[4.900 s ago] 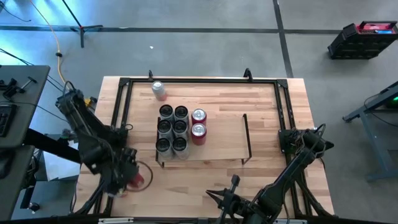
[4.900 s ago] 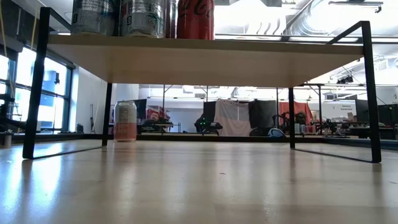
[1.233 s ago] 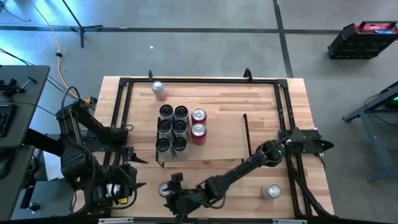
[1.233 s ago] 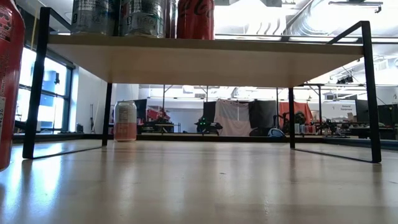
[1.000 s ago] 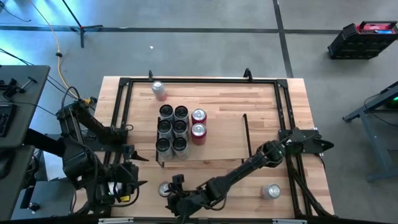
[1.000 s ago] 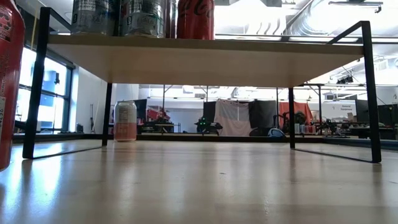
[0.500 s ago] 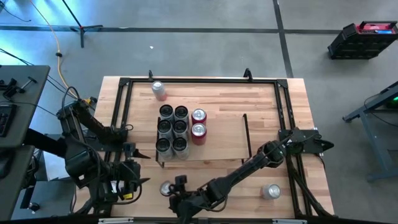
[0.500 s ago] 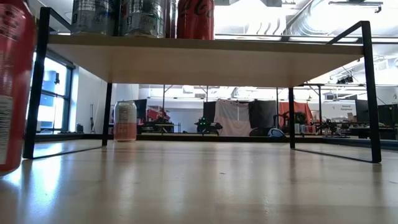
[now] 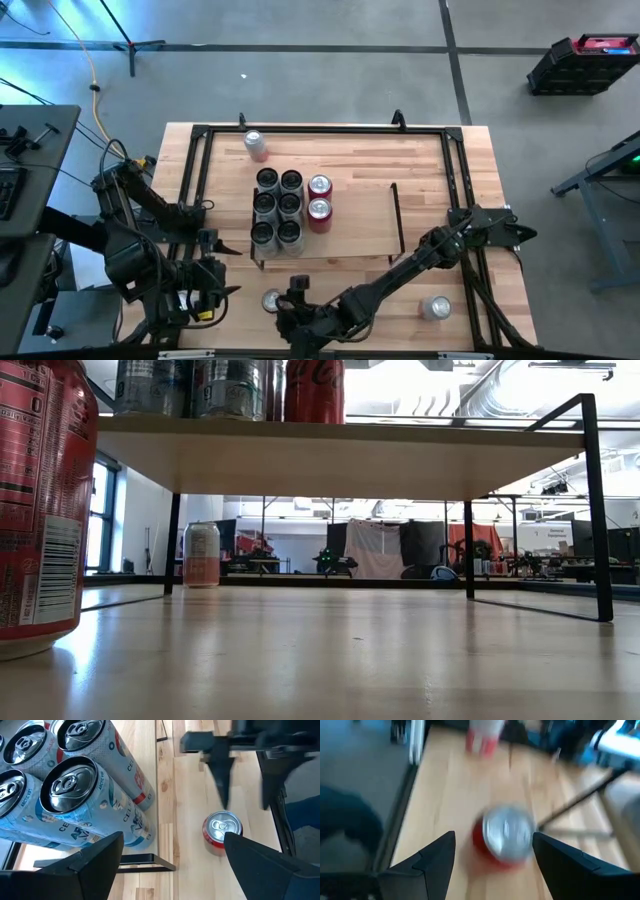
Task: Place canned beverage on shelf
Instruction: Put the red soda can aligned with the other red soda cans on the shelf
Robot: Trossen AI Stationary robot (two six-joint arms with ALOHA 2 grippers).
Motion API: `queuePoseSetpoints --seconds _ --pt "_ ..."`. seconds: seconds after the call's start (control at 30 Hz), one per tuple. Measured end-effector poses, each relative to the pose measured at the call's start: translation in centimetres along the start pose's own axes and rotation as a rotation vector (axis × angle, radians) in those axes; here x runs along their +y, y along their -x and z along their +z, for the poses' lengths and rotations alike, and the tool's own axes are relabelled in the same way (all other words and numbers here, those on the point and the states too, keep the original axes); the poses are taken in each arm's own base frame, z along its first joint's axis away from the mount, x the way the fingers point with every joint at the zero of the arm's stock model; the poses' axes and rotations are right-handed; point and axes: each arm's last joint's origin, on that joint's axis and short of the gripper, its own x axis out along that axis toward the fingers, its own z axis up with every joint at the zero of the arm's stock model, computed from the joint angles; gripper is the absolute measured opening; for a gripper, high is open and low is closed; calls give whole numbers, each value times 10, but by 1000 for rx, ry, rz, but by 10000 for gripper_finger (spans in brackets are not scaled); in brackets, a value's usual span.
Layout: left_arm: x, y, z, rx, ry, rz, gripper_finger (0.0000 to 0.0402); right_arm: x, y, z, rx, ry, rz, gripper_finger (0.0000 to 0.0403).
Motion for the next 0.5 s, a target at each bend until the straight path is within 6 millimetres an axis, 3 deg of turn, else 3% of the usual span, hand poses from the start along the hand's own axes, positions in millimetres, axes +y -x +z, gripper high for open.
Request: queuePoseSetpoints --seconds 0.13,0.5 --pt "0 0 0 -6 2 5 335 2 -7 7 -121 17 31 252" --pt "0 0 0 -4 8 4 335 -7 -41 -18 -77 -34 160 252"
